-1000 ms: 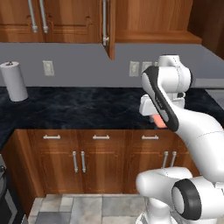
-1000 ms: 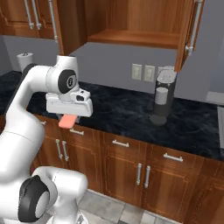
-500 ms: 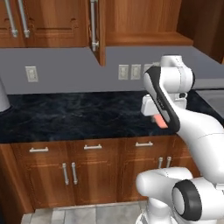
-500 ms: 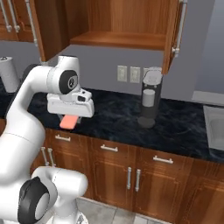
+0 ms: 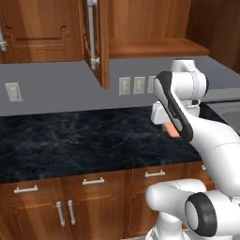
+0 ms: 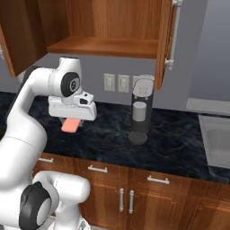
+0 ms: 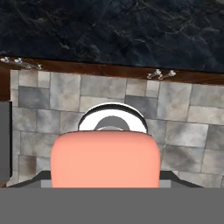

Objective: Pick up the bar soap and bar soap from the sink, and place them back in the cabinet, and close the cabinet doors.

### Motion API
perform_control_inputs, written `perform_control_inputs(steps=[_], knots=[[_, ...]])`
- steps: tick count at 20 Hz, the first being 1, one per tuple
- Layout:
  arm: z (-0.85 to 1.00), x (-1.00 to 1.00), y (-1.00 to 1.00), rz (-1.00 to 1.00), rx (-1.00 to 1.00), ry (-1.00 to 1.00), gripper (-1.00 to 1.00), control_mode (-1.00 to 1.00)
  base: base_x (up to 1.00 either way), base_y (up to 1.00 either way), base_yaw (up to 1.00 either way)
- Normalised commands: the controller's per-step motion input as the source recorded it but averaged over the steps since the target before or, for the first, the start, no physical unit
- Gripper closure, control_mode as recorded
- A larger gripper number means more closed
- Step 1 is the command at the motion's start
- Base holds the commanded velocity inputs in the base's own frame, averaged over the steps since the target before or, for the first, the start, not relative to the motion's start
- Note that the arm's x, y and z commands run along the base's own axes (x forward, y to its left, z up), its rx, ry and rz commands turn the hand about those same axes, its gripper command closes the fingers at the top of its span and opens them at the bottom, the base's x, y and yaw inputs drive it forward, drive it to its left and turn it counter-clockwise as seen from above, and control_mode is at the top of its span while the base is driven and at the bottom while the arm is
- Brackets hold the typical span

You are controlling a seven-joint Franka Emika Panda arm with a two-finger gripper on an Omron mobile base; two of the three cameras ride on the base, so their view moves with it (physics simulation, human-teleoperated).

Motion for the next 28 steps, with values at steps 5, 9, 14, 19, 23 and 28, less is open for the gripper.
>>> perform_control_inputs(steps=[5, 9, 14, 19, 23, 28], knots=[[0.00, 0.00, 0.00, 0.00, 0.00, 0.00, 1.00, 1.00, 0.41, 0.23, -0.22], [0.00, 0.00, 0.00, 0.00, 0.00, 0.00, 1.00, 1.00, 0.37, 0.25, -0.21], [0.00, 0.00, 0.00, 0.00, 0.00, 0.00, 1.00, 1.00, 0.38, 0.26, -0.05], [0.00, 0.00, 0.00, 0.00, 0.00, 0.00, 1.00, 1.00, 0.33, 0.27, -0.02], [0.00, 0.00, 0.00, 0.00, 0.00, 0.00, 1.00, 1.00, 0.25, 0.39, 0.00], [0.00, 0.00, 0.00, 0.00, 0.00, 0.00, 1.00, 1.00, 0.30, 0.38, 0.00]])
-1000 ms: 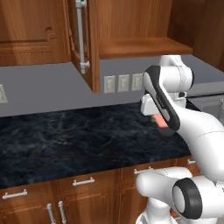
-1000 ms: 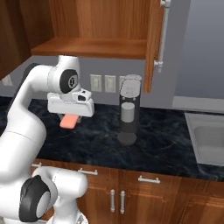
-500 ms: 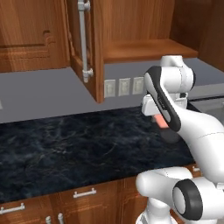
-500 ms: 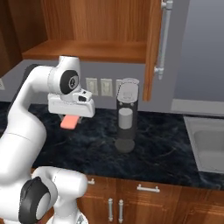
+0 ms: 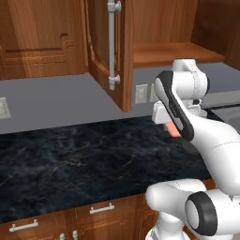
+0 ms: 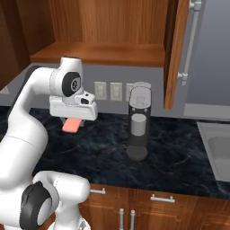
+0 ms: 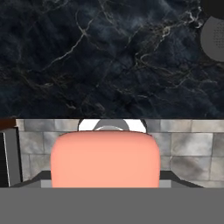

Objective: Pick up the bar soap and bar soap from the sink, and place them back in the cabinet, and close the cabinet doors.

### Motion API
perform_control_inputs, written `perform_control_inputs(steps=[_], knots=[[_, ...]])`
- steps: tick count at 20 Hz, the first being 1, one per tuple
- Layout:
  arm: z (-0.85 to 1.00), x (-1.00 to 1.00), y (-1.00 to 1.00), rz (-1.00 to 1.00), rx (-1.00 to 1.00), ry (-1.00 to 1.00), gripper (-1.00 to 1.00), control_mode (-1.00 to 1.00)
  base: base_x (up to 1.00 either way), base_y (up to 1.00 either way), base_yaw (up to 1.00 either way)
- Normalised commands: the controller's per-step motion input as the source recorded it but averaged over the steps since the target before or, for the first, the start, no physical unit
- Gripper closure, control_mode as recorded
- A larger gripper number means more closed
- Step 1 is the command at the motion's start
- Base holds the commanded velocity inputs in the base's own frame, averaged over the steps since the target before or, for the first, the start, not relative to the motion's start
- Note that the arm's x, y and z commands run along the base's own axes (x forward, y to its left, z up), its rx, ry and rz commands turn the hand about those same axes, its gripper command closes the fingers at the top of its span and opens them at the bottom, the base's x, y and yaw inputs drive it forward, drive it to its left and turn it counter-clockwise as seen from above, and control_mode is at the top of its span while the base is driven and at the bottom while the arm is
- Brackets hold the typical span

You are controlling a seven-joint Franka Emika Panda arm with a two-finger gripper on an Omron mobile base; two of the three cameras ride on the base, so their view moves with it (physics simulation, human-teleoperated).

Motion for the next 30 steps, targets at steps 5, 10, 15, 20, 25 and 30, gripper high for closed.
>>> perform_control_inputs(steps=[5, 10, 15, 20, 25, 30], knots=[[0.00, 0.00, 0.00, 0.00, 0.00, 0.00, 1.00, 1.00, 0.26, 0.33, 0.00], [0.00, 0.00, 0.00, 0.00, 0.00, 0.00, 1.00, 1.00, 0.41, 0.02, 0.00], [0.00, 0.00, 0.00, 0.00, 0.00, 0.00, 1.00, 1.00, 0.30, -0.14, 0.02], [0.00, 0.00, 0.00, 0.00, 0.00, 0.00, 1.00, 1.00, 0.02, -0.38, 0.06], [0.00, 0.00, 0.00, 0.00, 0.00, 0.00, 1.00, 1.00, 0.00, -0.45, 0.04], [0.00, 0.00, 0.00, 0.00, 0.00, 0.00, 1.00, 1.00, 0.00, -0.42, 0.00]])
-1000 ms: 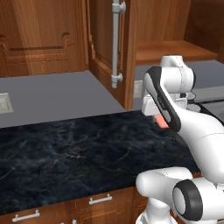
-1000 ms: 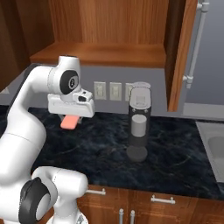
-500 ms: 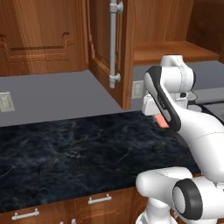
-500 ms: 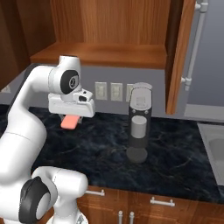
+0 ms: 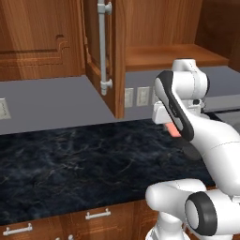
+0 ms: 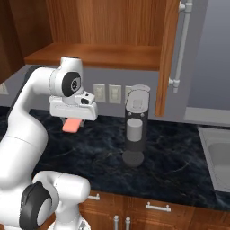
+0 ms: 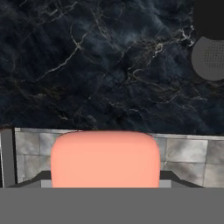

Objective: Pick up the bar soap and bar soap from the sink, and place them back in the cabinet, and close the cabinet doors.

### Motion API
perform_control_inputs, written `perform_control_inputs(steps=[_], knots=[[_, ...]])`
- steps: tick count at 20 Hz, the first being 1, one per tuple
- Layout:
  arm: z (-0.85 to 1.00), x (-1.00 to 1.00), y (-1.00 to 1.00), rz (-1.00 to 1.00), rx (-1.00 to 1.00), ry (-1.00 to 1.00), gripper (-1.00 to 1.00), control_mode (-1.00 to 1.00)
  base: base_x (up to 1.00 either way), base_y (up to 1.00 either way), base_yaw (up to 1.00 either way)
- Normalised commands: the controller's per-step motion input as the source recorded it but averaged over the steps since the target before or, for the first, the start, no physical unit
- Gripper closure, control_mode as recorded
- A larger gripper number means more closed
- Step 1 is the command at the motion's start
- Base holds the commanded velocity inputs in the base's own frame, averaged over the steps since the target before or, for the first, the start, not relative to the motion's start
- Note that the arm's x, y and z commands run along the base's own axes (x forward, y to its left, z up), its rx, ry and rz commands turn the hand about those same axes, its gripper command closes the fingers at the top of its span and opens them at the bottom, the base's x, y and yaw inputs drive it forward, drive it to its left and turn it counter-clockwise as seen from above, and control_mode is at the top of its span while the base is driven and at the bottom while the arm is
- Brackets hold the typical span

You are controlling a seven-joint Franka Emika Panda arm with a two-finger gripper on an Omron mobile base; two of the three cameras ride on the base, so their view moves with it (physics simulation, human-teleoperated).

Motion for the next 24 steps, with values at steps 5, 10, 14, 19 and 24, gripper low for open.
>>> perform_control_inputs(steps=[5, 10, 14, 19, 24], knots=[[0.00, 0.00, 0.00, 0.00, 0.00, 0.00, 1.00, 1.00, 0.00, -0.16, 0.00], [0.00, 0.00, 0.00, 0.00, 0.00, 0.00, 1.00, 1.00, 0.09, -0.02, 0.00], [0.00, 0.00, 0.00, 0.00, 0.00, 0.00, 1.00, 1.00, 0.07, 0.00, 0.00], [0.00, 0.00, 0.00, 0.00, 0.00, 0.00, 1.00, 1.00, 0.00, 0.00, 0.00], [0.03, 0.00, 0.00, 0.00, 0.00, 0.00, 1.00, -1.00, 0.00, 0.00, 0.00]])
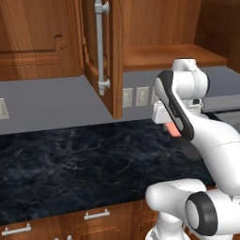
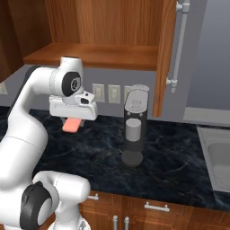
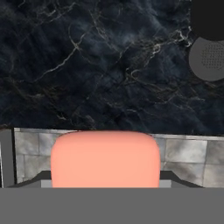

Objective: Pick up the bar soap and bar soap from the sink, and place them back in the cabinet, and close the cabinet doors.

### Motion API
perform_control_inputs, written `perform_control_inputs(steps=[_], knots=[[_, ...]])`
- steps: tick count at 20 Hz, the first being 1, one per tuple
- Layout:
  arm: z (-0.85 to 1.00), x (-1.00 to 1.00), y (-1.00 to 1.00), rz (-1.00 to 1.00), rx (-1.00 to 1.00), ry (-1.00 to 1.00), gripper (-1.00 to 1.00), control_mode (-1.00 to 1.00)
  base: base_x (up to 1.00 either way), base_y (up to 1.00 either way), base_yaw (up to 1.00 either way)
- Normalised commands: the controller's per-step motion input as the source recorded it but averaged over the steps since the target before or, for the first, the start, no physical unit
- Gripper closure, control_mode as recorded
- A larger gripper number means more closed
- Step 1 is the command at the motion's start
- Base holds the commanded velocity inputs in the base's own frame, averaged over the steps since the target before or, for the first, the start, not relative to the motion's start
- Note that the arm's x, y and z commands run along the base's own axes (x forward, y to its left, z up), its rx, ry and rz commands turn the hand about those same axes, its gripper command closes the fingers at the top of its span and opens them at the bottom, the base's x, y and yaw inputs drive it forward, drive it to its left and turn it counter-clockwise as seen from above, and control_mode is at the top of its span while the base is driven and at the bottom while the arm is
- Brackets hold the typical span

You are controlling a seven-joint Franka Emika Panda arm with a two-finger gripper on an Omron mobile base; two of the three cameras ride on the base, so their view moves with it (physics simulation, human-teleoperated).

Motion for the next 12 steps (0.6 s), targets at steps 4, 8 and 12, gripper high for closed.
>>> perform_control_inputs(steps=[4, 8, 12], knots=[[0.35, 0.00, 0.00, 0.00, 0.00, -0.04, 1.00, -1.00, 0.00, 0.00, 0.00], [0.53, 0.00, 0.00, 0.00, 0.00, -0.10, 1.00, -1.00, 0.00, 0.00, 0.00], [0.48, 0.00, 0.00, -0.02, 0.00, -0.11, 1.00, -1.00, 0.00, 0.00, 0.00]])
